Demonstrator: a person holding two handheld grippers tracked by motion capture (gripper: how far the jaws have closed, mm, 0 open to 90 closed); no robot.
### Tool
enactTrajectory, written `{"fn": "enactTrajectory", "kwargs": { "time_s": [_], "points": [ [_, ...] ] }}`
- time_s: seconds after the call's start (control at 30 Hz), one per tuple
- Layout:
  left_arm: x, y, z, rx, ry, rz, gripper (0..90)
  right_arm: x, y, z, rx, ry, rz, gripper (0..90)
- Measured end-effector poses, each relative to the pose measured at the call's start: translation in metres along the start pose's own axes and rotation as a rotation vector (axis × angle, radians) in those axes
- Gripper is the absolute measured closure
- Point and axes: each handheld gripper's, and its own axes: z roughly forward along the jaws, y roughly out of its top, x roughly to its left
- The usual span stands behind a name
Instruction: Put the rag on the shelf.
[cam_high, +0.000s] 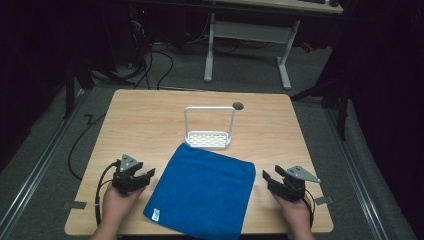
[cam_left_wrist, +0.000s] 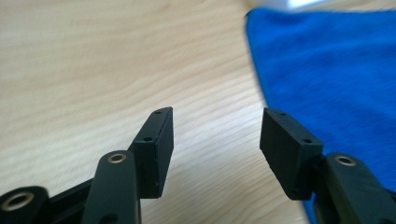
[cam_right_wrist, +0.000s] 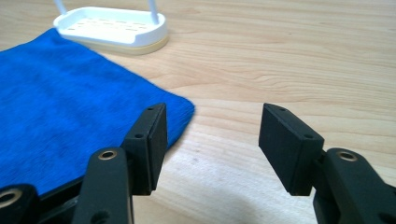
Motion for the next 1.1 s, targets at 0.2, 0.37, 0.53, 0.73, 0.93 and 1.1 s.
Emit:
{"fn": "enactTrajectory", "kwargs": {
  "time_s": [0.2,0.37,0.53,0.73,0.93,1.1],
  "points": [
    [-0.0006,0.0026,0.0029,-0.015,0.003,0.007,44.7,0.0064,0.0003,0.0015,0.007,-0.005,-0.048,43.0],
    [-0.0001,0.0025,0.0002,-0.019,0.006,0.011,44.6,0.0071,-0.0003,0.0035,0.013,0.007,-0.045,43.2],
    [0.0018,0.0022,0.0017,-0.014,0.01,0.006,44.3,0.0053,-0.0004,0.0027,0.014,0.011,-0.037,43.6],
    [0.0047,0.0014,-0.0002,-0.017,0.032,0.003,43.1,0.0055,-0.0002,0.0036,0.019,0.018,-0.029,44.3],
    [0.0061,0.0015,-0.0011,-0.03,0.035,-0.005,43.8,0.0073,-0.0012,0.0054,0.026,0.036,-0.046,44.4],
    [0.003,0.0023,-0.0009,-0.043,0.021,-0.003,45.9,0.0086,-0.0003,0.0052,0.024,0.042,-0.049,44.4]
  ]
}}
